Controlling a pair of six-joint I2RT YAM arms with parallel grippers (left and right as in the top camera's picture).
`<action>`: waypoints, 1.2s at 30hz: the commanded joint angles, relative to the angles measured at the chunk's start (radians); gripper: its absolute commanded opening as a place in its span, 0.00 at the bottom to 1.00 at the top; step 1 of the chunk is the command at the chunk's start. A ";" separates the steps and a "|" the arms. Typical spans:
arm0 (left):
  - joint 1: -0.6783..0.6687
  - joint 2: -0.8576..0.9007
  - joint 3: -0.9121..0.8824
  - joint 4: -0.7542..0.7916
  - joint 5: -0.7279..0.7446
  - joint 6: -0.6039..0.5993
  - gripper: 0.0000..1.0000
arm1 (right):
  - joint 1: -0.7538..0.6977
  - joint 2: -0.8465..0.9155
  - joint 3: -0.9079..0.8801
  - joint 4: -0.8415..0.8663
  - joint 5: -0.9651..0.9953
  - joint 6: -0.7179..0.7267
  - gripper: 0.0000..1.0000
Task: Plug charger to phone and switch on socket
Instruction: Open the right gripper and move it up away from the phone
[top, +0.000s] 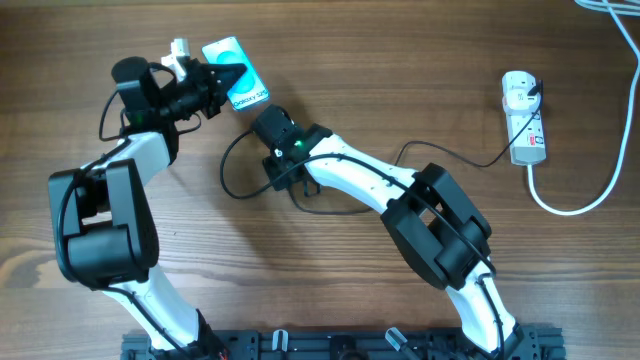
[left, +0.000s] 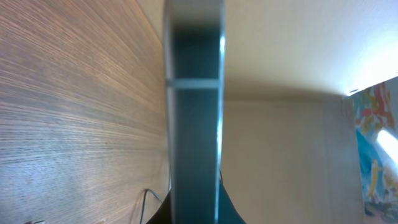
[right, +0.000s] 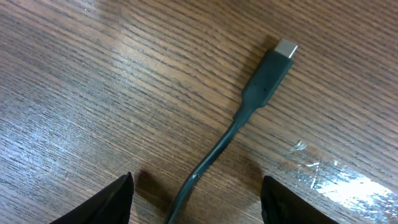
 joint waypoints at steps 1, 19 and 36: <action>0.037 0.002 0.016 0.006 0.002 0.027 0.04 | 0.013 0.060 0.021 0.003 -0.013 0.022 0.62; 0.103 0.002 0.016 -0.002 0.045 0.027 0.04 | -0.058 0.094 0.062 -0.026 -0.216 0.233 0.04; 0.124 0.002 0.094 -0.086 0.020 0.077 0.04 | -0.240 -0.116 0.132 0.180 -0.462 0.151 0.05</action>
